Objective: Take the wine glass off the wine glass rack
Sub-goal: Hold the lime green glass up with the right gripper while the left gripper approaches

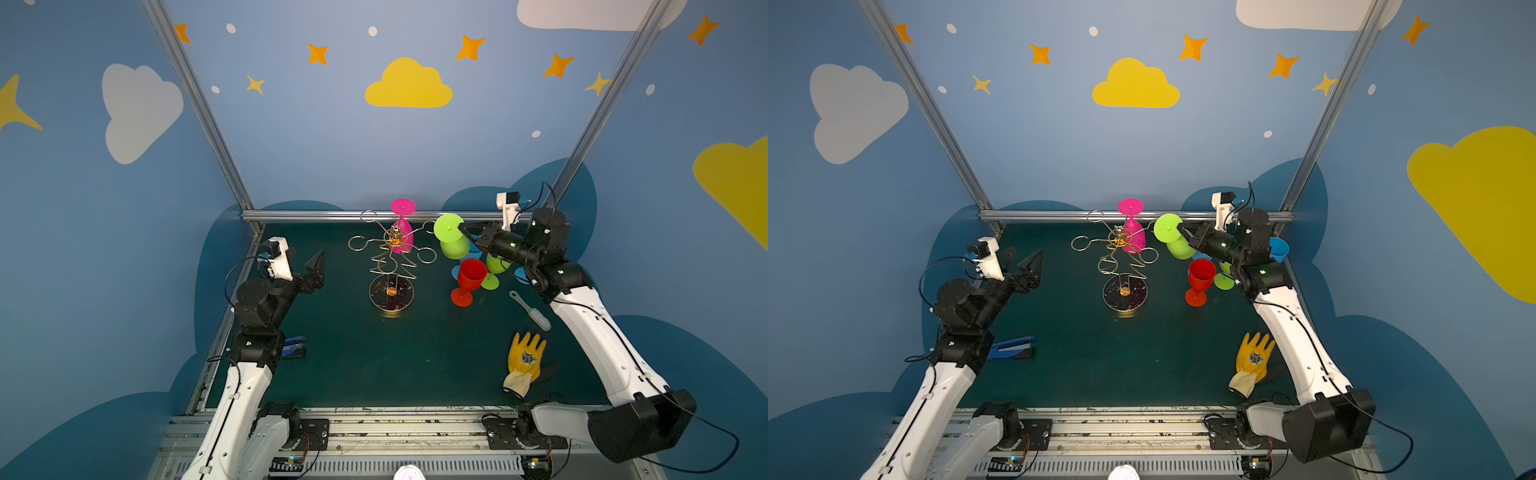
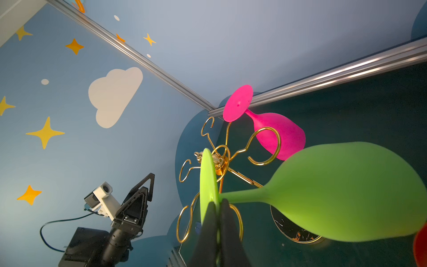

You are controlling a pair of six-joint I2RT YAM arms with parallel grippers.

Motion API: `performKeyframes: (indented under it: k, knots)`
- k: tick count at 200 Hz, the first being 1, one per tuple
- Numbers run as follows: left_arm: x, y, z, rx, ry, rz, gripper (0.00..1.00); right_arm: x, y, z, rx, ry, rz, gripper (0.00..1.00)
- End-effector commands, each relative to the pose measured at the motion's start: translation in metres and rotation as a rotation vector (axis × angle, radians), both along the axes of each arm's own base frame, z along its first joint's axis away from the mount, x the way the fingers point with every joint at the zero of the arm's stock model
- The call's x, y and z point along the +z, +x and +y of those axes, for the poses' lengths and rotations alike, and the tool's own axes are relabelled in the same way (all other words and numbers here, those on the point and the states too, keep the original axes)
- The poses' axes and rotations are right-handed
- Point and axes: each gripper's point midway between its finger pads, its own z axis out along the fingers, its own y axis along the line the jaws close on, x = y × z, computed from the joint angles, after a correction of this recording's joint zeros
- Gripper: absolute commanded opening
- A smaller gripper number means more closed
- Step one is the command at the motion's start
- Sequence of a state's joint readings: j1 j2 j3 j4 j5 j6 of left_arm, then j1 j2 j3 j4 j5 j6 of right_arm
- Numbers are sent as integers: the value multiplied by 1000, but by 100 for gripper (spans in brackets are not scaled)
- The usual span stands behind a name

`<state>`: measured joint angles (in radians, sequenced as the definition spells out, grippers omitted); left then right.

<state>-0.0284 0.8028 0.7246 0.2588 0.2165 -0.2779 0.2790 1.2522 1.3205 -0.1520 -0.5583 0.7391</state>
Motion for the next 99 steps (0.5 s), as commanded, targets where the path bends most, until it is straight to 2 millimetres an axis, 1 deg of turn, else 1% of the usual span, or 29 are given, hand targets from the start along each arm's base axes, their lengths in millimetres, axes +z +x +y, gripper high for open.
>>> performKeyframes:
  k: [1,20,41,69,99]
  knots:
    - [42,-22,-20,-144,-107,-53,84,32,-24,-11,-13,-49,-134,0]
    - [59,-32,-38,-271,-160,-49,81,45,-41,-16,-14,-65,-194,0]
    - [74,-40,-60,-423,-213,-18,78,59,-59,-15,27,-83,-272,0]
    - [90,-52,-94,-630,-260,9,76,76,-81,-8,96,-99,-357,0]
    - [98,-67,-133,-792,-231,25,73,93,-105,9,197,-105,-439,0]
